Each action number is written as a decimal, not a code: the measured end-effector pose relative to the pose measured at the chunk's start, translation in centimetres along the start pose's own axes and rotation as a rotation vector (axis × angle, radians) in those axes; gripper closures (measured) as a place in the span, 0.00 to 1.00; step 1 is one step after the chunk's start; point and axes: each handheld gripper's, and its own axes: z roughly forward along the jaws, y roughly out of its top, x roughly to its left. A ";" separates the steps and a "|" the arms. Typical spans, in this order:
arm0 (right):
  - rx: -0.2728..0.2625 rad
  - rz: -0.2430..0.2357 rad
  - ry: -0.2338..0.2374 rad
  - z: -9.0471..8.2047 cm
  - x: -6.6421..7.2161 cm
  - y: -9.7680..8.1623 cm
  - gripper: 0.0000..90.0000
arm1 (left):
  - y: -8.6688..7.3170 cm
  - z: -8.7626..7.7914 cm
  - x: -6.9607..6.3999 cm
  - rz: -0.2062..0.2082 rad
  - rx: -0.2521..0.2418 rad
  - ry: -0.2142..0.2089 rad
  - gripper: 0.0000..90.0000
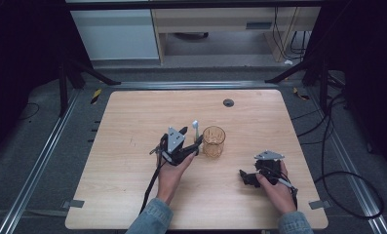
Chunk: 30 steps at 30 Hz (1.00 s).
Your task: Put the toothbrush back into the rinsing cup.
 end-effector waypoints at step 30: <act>0.001 0.001 -0.002 0.0 0.0 0.0 0.00 | 0.5 -1.7 1.9 0.073 0.214 -0.097 0.13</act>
